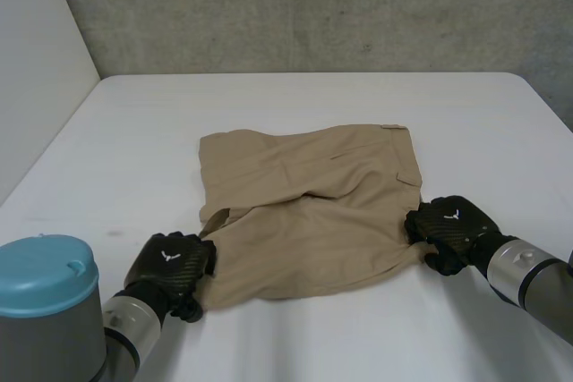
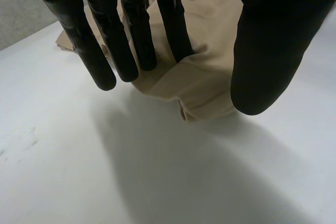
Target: Fold the shorts.
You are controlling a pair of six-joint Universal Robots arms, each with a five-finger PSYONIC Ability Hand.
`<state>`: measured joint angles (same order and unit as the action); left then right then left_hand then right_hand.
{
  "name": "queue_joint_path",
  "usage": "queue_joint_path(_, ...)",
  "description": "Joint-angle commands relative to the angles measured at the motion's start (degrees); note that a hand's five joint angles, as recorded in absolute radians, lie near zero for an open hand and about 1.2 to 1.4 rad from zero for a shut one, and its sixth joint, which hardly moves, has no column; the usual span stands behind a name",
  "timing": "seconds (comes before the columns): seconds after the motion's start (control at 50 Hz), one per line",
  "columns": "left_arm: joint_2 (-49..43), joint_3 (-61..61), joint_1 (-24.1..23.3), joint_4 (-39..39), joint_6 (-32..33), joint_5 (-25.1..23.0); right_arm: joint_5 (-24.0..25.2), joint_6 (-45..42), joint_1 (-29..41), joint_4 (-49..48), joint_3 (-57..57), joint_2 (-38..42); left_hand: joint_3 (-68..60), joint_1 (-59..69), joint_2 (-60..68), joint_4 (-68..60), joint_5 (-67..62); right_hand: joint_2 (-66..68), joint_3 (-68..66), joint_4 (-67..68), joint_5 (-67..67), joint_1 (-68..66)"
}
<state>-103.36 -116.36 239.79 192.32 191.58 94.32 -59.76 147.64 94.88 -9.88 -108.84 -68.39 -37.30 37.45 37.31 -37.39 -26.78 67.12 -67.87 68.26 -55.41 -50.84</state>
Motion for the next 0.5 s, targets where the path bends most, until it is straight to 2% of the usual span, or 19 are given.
queue_joint_path(0.02, -2.37, 0.96, 0.41, 0.77, 2.57, 0.07, -0.26, -0.07, 0.05, 0.04, 0.12, -0.08, -5.05, 4.9, 5.03, -4.96, -5.57, 12.88, -12.13, 11.74, -14.59, -29.16)
queue_joint_path(0.16, -2.99, 1.23, 1.38, 1.04, 2.93, 0.16, -2.02, 0.02, 0.22, 0.04, 0.3, -0.17, -8.22, 8.07, 8.21, -8.13, -8.74, 12.88, -12.13, 11.74, -14.59, -29.16)
queue_joint_path(0.18, -2.99, 1.14, 1.38, 1.13, 2.84, 0.07, -2.11, 0.02, 0.31, 0.04, 0.38, -0.26, -19.4, 19.25, 19.39, -19.31, -19.92, 12.88, -12.13, 11.74, -14.59, -29.16)
queue_joint_path(0.26, -2.73, 1.05, 1.38, 2.79, 2.84, 0.16, -3.07, 0.02, 0.75, 0.04, 0.56, -0.78, -42.63, 42.48, 42.62, -42.54, -43.15, 12.88, -12.13, 11.74, -14.59, -29.16)
queue_joint_path(0.4, 0.16, 0.88, 1.55, 3.33, 2.84, 0.69, -7.47, -0.33, 2.68, 2.32, 1.17, -1.57, -42.7, 42.55, 42.69, -42.61, -43.22, 12.88, -12.13, 11.74, -14.59, -29.16)
queue_joint_path(0.5, 7.88, 0.52, 1.29, -1.31, 2.05, 0.51, -9.4, -1.03, 4.7, 11.18, 3.02, -5.78, -42.7, 42.55, 42.69, -42.61, -43.22, 12.88, -12.13, 11.74, -14.59, -29.16)
